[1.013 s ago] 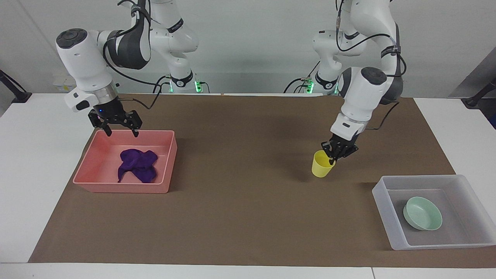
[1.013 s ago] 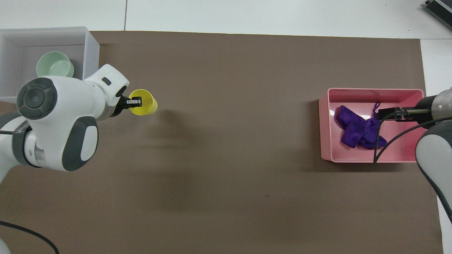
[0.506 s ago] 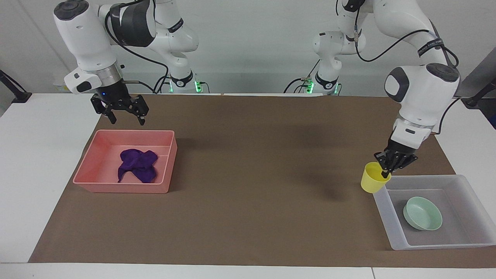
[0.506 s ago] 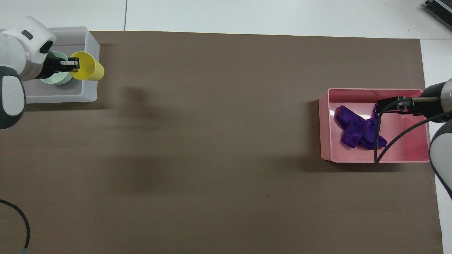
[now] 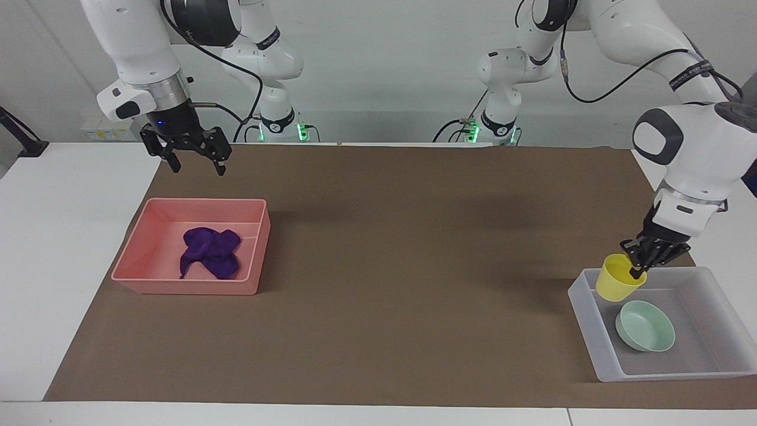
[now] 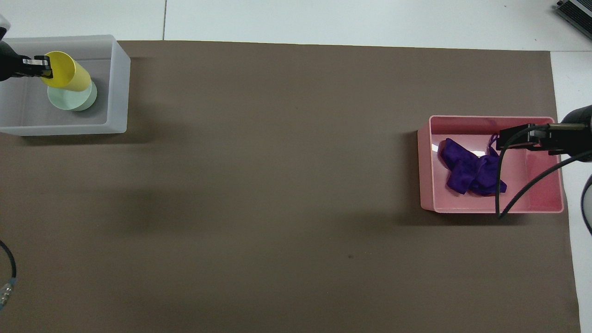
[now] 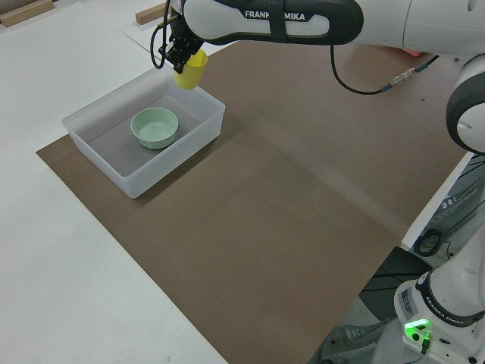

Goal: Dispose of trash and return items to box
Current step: 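Lower the yellow cup into the green bowl and open the left gripper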

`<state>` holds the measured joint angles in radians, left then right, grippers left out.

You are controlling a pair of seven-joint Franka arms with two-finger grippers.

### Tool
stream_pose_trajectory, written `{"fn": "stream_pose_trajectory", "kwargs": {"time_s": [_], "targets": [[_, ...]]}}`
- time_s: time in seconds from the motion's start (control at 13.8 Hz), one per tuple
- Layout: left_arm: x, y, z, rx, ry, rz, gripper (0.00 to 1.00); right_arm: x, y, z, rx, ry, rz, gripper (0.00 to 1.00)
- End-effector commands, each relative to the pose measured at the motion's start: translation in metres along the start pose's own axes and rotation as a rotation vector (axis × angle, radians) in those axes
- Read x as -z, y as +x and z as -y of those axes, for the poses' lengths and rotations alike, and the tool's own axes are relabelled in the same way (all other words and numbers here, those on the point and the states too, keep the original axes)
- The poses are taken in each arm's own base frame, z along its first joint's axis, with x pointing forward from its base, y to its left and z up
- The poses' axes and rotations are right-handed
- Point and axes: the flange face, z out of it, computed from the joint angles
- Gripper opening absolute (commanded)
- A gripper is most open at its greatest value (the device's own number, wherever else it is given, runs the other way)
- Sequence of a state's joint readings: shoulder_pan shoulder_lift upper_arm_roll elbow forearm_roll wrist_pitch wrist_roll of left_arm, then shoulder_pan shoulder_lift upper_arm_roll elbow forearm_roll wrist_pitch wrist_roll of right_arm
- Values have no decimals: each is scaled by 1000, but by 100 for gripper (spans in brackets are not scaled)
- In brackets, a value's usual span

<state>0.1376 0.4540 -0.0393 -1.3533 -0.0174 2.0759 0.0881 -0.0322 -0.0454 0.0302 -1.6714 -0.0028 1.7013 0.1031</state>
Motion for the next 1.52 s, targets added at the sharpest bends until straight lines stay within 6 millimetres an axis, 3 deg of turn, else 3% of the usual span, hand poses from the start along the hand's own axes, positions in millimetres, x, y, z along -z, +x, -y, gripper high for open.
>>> {"fn": "stream_pose_trajectory", "kwargs": {"time_s": [0.0, 0.22, 0.29, 0.43, 0.94, 1.3, 1.37, 1.45], "targets": [[-32, 20, 28, 5, 3, 28, 0, 2, 1, -1, -23, 6, 13, 100], [-68, 19, 55, 19, 9, 52, 0, 1, -2, 0, -48, -4, 29, 100], [-71, 18, 61, 29, 4, 53, 0, 2, -3, 7, -49, -14, 38, 100], [-89, 14, 74, 47, 2, 72, 0, 24, -6, 9, -53, -18, 59, 100], [-110, 3, 90, 107, -37, 47, 0, 23, -4, 9, -39, -13, 43, 100], [-110, 3, 87, 105, -38, 54, 0, 21, -4, 5, -49, 1, 41, 100], [-111, 2, 86, 103, -39, 59, 10, 21, -3, 5, -49, 3, 38, 100], [-111, 2, 85, 102, -40, 61, 33, 21, -4, 6, -49, 3, 38, 100]]}}
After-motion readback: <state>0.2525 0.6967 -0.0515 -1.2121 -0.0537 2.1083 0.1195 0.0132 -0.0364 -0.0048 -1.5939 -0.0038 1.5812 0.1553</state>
